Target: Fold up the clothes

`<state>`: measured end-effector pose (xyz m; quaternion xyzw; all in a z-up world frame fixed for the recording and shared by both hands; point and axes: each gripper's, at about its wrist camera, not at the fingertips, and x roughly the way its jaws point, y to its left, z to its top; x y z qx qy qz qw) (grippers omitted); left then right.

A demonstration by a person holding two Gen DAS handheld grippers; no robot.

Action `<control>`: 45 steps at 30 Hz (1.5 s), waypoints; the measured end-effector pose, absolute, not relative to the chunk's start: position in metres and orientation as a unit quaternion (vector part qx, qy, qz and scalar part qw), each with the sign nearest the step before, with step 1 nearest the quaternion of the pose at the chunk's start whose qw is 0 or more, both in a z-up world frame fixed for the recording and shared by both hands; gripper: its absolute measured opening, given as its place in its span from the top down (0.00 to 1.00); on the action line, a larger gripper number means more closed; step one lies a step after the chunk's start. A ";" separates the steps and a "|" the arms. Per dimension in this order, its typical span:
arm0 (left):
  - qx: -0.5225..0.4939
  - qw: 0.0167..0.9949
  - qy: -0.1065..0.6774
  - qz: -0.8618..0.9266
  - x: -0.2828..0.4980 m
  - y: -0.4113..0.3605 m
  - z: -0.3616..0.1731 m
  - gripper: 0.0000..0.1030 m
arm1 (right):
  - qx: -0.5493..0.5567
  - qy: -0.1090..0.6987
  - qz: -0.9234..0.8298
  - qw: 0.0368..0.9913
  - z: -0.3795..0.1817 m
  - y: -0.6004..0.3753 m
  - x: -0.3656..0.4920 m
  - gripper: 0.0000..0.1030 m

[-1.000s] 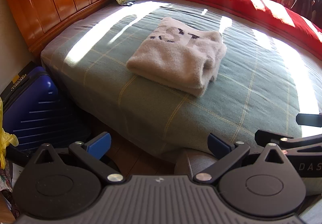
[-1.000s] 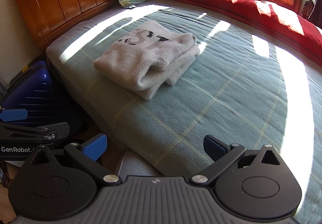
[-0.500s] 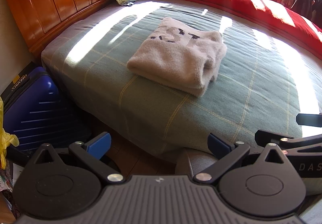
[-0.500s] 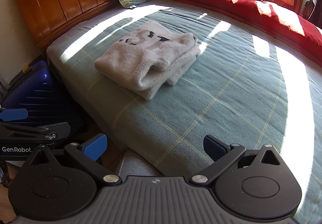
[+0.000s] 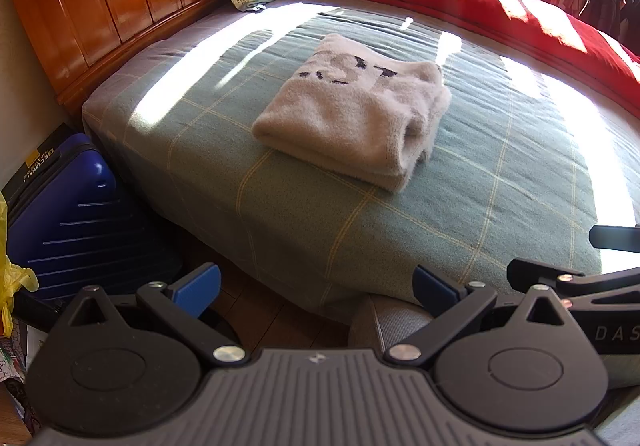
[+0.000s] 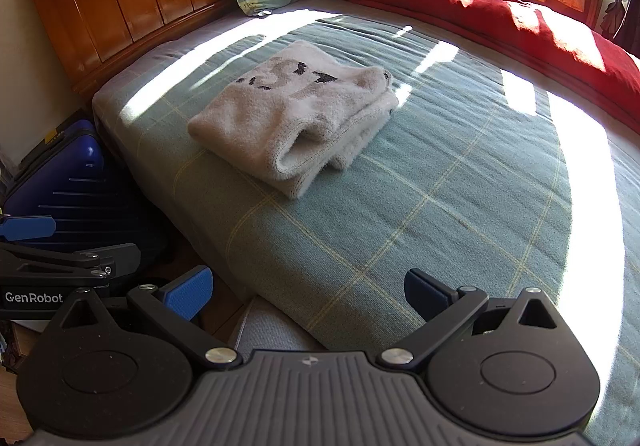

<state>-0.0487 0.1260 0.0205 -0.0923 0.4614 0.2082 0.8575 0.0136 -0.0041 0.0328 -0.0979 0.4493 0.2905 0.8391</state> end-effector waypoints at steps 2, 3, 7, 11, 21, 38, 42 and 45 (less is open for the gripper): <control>-0.092 0.858 0.461 0.208 -0.049 0.126 0.020 0.01 | -0.098 0.449 0.290 0.839 0.033 -0.004 0.014 0.00; -0.092 0.858 0.461 0.208 -0.049 0.126 0.021 0.01 | -0.098 0.449 0.291 0.839 0.033 -0.004 0.014 0.00; -0.092 0.857 0.462 0.208 -0.050 0.126 0.021 0.01 | -0.099 0.449 0.291 0.839 0.033 -0.004 0.014 0.00; -0.092 0.857 0.461 0.209 -0.050 0.126 0.021 0.01 | -0.099 0.449 0.290 0.839 0.033 -0.004 0.013 0.00; -0.090 0.857 0.463 0.209 -0.050 0.126 0.021 0.01 | -0.102 0.448 0.291 0.839 0.032 -0.004 0.013 0.00; -0.088 0.856 0.464 0.210 -0.050 0.126 0.019 0.01 | -0.105 0.449 0.291 0.838 0.031 -0.002 0.013 0.00; -0.087 0.857 0.463 0.210 -0.050 0.126 0.019 0.01 | -0.106 0.449 0.291 0.838 0.031 -0.002 0.012 0.00; -0.086 0.856 0.464 0.210 -0.050 0.127 0.019 0.01 | -0.106 0.449 0.291 0.838 0.031 -0.002 0.012 0.00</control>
